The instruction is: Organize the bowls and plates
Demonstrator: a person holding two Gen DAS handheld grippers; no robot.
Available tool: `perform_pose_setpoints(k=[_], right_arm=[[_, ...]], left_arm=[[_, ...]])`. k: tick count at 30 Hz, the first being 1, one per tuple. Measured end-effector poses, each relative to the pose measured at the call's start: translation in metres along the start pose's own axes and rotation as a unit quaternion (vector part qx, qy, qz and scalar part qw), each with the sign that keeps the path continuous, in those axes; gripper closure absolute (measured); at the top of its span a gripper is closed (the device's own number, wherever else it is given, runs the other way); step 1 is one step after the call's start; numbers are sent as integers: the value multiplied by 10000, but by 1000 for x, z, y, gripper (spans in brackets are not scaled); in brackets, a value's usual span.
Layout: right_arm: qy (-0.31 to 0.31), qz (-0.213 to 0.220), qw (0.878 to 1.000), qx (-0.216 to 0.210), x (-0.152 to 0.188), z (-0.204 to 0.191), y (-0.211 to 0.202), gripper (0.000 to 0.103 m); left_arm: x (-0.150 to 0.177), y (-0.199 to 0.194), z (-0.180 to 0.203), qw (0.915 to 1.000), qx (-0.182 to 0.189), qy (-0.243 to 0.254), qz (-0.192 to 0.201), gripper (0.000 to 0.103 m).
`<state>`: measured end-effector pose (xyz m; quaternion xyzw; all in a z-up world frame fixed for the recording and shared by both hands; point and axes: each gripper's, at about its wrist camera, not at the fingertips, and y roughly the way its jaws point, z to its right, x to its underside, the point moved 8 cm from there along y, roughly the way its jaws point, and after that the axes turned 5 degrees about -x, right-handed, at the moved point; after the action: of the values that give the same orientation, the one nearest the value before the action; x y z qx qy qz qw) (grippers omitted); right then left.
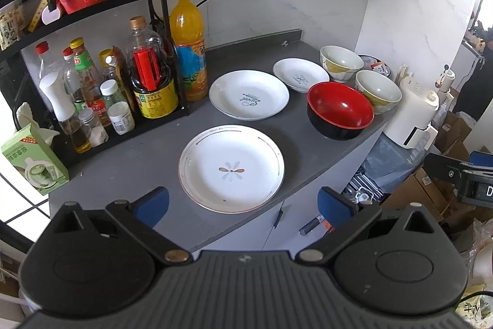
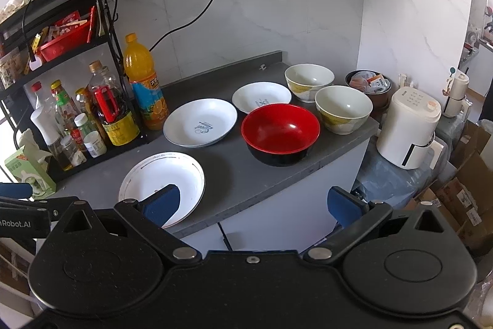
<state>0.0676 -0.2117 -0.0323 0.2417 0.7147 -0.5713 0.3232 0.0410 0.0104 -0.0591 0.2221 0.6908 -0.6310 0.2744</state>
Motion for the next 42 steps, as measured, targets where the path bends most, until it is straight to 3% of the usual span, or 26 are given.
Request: perform_pose_setpoints(k=[42], right_arm=[[-74, 8, 10000, -4, -5, -4, -2, 0]], left_arm=[[-1, -2, -9, 10000, -53, -31, 18, 1]])
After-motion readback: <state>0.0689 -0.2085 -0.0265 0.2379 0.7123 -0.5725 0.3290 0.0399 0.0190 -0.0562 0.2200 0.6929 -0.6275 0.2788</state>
